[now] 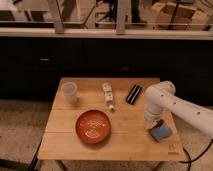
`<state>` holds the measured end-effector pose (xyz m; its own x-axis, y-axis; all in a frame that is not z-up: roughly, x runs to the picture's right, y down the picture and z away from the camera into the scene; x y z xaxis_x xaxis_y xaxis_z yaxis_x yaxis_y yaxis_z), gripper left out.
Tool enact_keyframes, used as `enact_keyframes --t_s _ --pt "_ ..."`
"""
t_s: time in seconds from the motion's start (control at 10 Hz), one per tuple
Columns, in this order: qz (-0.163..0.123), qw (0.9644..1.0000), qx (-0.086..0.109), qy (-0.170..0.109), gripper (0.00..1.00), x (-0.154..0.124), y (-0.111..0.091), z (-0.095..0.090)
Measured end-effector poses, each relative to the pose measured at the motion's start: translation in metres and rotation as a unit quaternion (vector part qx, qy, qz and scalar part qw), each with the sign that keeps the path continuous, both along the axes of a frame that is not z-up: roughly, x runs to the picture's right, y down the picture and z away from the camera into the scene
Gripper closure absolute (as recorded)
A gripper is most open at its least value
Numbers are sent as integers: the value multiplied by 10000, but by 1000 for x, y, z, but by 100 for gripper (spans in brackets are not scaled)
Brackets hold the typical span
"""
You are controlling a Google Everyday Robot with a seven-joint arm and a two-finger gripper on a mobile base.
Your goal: Place the pepper on the white sponge
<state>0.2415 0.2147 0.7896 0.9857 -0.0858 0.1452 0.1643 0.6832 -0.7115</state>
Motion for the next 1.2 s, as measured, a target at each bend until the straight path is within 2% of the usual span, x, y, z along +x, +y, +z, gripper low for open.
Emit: enact_keyframes --t_s 0.1,0.3,0.6,0.9,1.2 --pt "-17 10000 23 -30 96 -1 0 -1" --pt "-84 9994 222 -245 96 -8 -11 -8" --pt "-71 9977 368 -560 96 -10 -20 -13" --pt "-115 9969 549 -556 96 -7 -32 -15" --pt "-161 9964 749 -355 96 5 -45 -18"
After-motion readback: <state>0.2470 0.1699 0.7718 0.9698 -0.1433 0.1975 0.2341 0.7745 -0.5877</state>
